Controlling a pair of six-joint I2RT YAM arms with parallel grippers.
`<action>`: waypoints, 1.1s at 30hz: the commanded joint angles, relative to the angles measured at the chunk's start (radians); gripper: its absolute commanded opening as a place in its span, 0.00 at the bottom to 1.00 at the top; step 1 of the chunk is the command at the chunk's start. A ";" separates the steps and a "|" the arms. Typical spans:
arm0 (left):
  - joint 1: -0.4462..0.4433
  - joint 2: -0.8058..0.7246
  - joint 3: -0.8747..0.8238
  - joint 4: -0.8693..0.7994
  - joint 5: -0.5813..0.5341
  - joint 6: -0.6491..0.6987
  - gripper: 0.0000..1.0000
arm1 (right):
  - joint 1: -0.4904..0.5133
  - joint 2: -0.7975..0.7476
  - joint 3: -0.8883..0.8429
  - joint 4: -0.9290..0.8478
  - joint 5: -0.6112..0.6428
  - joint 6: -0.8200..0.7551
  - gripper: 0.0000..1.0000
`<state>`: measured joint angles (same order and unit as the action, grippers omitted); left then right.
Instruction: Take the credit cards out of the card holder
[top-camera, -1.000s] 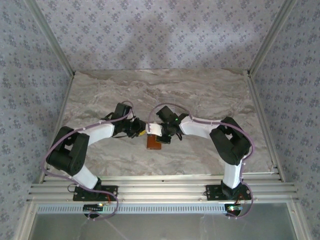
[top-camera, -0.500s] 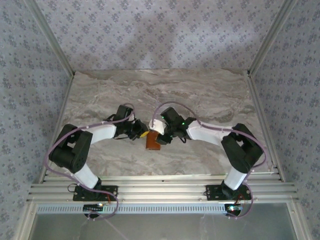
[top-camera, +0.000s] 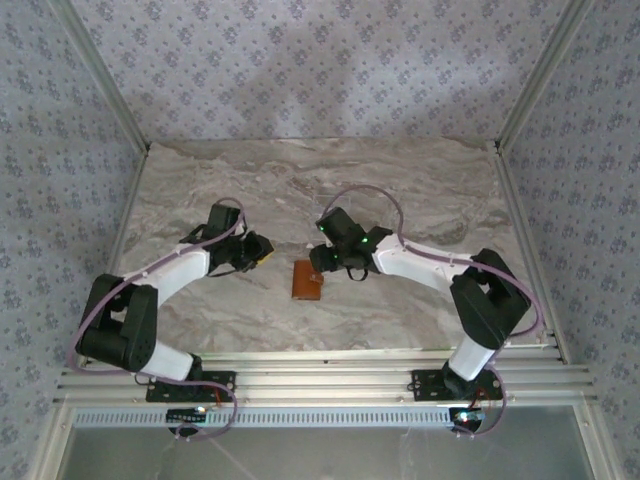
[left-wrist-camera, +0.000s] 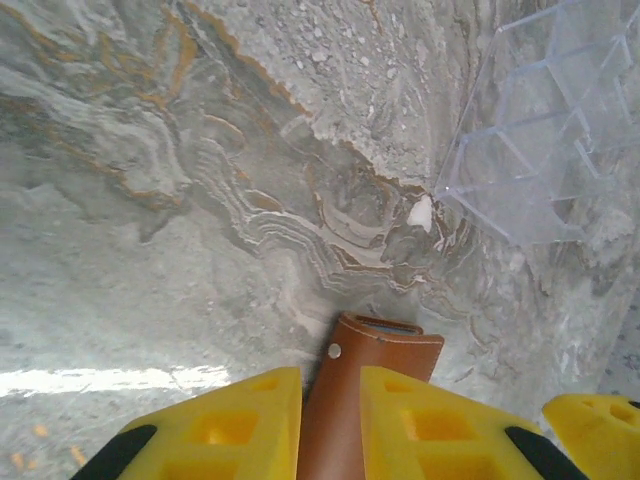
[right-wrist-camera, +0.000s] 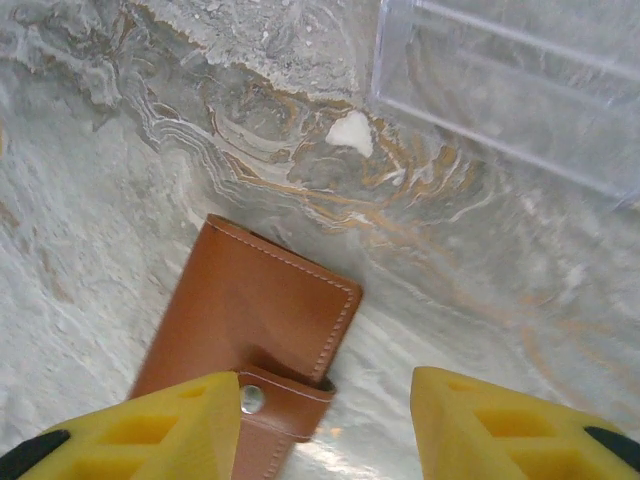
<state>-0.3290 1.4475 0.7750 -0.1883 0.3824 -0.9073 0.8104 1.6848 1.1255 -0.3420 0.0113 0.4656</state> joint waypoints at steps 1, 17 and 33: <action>0.002 -0.034 0.004 -0.071 -0.043 0.047 0.25 | 0.046 0.065 0.057 -0.074 -0.007 0.211 0.59; -0.014 -0.030 0.015 -0.083 -0.046 0.054 0.35 | 0.062 0.182 0.169 -0.255 0.093 0.329 0.62; -0.111 0.048 0.110 -0.114 -0.074 0.066 0.42 | 0.028 0.091 0.076 -0.200 0.070 0.337 0.20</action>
<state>-0.4194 1.4799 0.8371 -0.2733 0.3202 -0.8581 0.8448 1.8114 1.2163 -0.5491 0.0822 0.7925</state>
